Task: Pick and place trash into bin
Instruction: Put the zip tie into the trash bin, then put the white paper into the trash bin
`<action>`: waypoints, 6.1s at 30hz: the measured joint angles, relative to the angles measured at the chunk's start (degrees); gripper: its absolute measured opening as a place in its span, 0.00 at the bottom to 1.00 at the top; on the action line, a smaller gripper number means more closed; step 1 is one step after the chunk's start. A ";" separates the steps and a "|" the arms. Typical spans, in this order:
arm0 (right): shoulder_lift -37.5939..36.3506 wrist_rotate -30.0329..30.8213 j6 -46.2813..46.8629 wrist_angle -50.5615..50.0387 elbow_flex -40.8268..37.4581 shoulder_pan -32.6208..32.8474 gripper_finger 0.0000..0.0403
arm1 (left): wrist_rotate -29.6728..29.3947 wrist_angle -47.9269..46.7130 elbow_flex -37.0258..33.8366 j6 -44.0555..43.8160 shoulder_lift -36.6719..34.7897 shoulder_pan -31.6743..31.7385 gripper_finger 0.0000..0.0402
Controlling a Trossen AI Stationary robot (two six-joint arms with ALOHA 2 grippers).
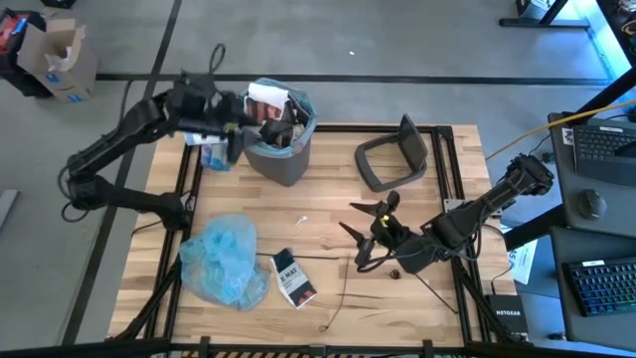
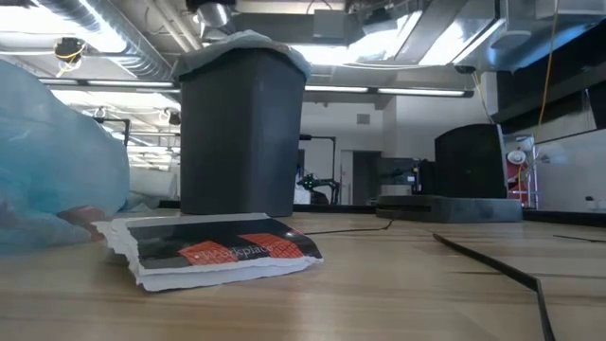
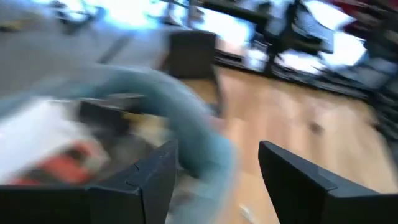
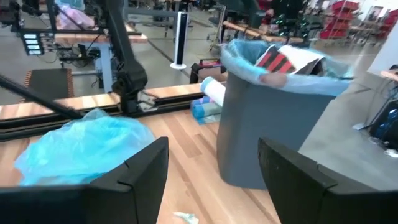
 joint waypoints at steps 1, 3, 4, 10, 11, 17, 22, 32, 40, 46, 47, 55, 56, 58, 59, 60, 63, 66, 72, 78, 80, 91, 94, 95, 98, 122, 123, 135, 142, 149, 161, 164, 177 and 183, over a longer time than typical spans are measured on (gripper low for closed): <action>0.14 -0.63 0.44 -0.12 0.00 0.00 0.59 | 0.15 -1.57 0.00 -0.12 -0.55 -2.40 0.54; 0.34 -1.71 1.10 -0.73 -0.01 0.00 0.59 | -0.67 -4.80 0.00 -1.18 -1.22 -7.93 0.53; 0.57 -1.99 1.73 -0.79 0.01 0.00 0.59 | -1.46 -6.29 0.00 -1.89 -1.28 -10.95 0.52; 2.11 -2.47 2.16 -1.41 0.01 0.00 0.59 | -8.13 -9.99 -2.38 -10.31 0.25 -30.35 0.46; 2.30 -2.47 2.18 -1.35 0.01 0.00 0.59 | -8.80 -9.40 -3.67 -12.03 0.77 -33.06 0.45; 2.90 -2.49 2.18 -1.35 0.01 0.00 0.59 | -14.57 -6.02 -14.56 -21.19 3.37 -43.97 0.44; 2.90 -2.49 2.18 -1.31 0.01 0.00 0.59 | -15.90 7.13 -27.20 -25.17 3.54 -46.45 0.44; 2.90 -2.53 2.40 -1.28 0.01 0.00 0.59 | -15.87 22.06 -41.66 -24.72 11.73 -46.46 0.44; 2.89 -3.98 3.67 -1.68 0.01 0.00 0.59 | -13.28 18.48 -46.09 -28.39 16.75 -46.77 0.44; 2.85 -3.98 3.67 -2.18 0.01 0.00 0.59 | -13.30 21.80 -46.77 -28.28 16.86 -46.77 0.44; 2.85 -3.98 3.67 -2.60 0.01 0.00 0.59 | -13.35 22.01 -46.77 -27.97 16.86 -46.75 0.44; 2.85 -3.98 3.67 -3.07 0.01 0.00 0.59 | -15.70 20.91 -46.80 -25.22 16.91 -46.70 0.40; 2.85 -3.98 3.67 -3.11 0.01 0.00 0.59 | -15.69 21.34 -46.80 -25.24 17.09 -46.70 0.38; 2.85 -3.98 3.69 -3.21 0.01 0.00 0.59 | -15.68 21.29 -46.80 -25.25 17.29 -46.70 0.32; 2.85 -3.98 3.68 -3.31 0.01 0.00 0.59 | -15.68 21.37 -46.80 -25.24 17.65 -46.71 0.29; 2.85 -3.98 3.67 -3.42 0.01 0.00 0.59 | -15.71 21.66 -46.80 -25.24 18.06 -46.72 0.26; 2.83 -3.98 3.85 -4.07 0.01 0.00 0.59 | -15.75 21.89 -46.63 -25.26 19.36 -46.70 0.15; 2.83 -4.00 4.13 -4.74 -0.01 0.00 0.59 | -15.54 22.41 -46.60 -25.21 20.51 -46.70 0.04; 2.83 -4.00 4.13 -4.76 -0.01 0.00 0.59 | -15.55 17.54 -42.22 -25.96 19.36 -46.75 0.02; 2.81 -4.02 4.13 -4.72 -0.01 0.02 0.59 | -21.29 7.28 -34.66 -25.53 13.00 -46.79 0.01; 2.81 -4.04 4.12 -4.87 -0.01 0.06 0.59 | -25.20 5.38 -32.19 -26.19 10.38 -46.58 0.02; 2.81 -3.93 4.09 -6.18 -0.01 -0.07 0.59 | -45.48 8.88 -24.03 -24.24 -6.74 -45.92 0.02; 2.81 -3.78 3.67 -6.28 -0.01 -0.87 0.59 | -50.24 15.22 -20.75 -15.05 -10.36 -43.52 0.02; 2.81 -3.75 3.66 -6.33 -0.01 -1.22 0.59 | -51.91 16.92 -19.68 -11.93 -11.29 -42.26 0.02; 2.81 -4.06 3.60 -6.31 -0.01 -2.46 0.59 | -53.83 18.47 -16.22 -4.08 -12.26 -36.70 0.02; 2.81 -11.14 6.77 -7.70 -0.01 -5.62 0.59 | -44.24 6.82 -9.66 7.53 -1.28 -7.19 0.35; 2.81 -11.43 6.81 -7.77 -0.01 -5.62 0.59 | -42.43 5.56 -8.62 6.00 -1.52 -7.72 0.38; 2.81 -22.93 8.00 -8.79 -0.03 -5.57 0.59 | -12.13 -3.41 -5.60 -7.61 -2.92 -21.93 0.55; 2.81 -28.93 14.77 -3.55 -7.08 -5.59 0.59 | -14.20 -1.32 -15.06 -18.06 -2.75 -35.86 0.49; 2.83 -33.02 34.97 11.37 -19.62 -5.62 0.59 | -17.47 11.85 -28.83 -27.19 -1.77 -45.07 0.46; 16.23 -42.52 50.41 26.37 -22.48 -6.90 0.59 | -18.18 32.96 -39.29 -28.77 15.11 -49.82 0.42; 21.81 -47.28 51.48 26.28 -19.37 -8.43 0.59 | -18.21 37.47 -39.30 -27.68 19.62 -49.76 0.42; 34.08 -56.91 51.46 26.82 -9.15 -11.75 0.59 | -17.31 48.75 -39.28 -25.65 31.66 -50.42 0.42; 37.10 -57.75 49.56 29.49 -7.19 -12.34 0.59 | -17.67 53.04 -39.15 -26.82 36.46 -50.42 0.42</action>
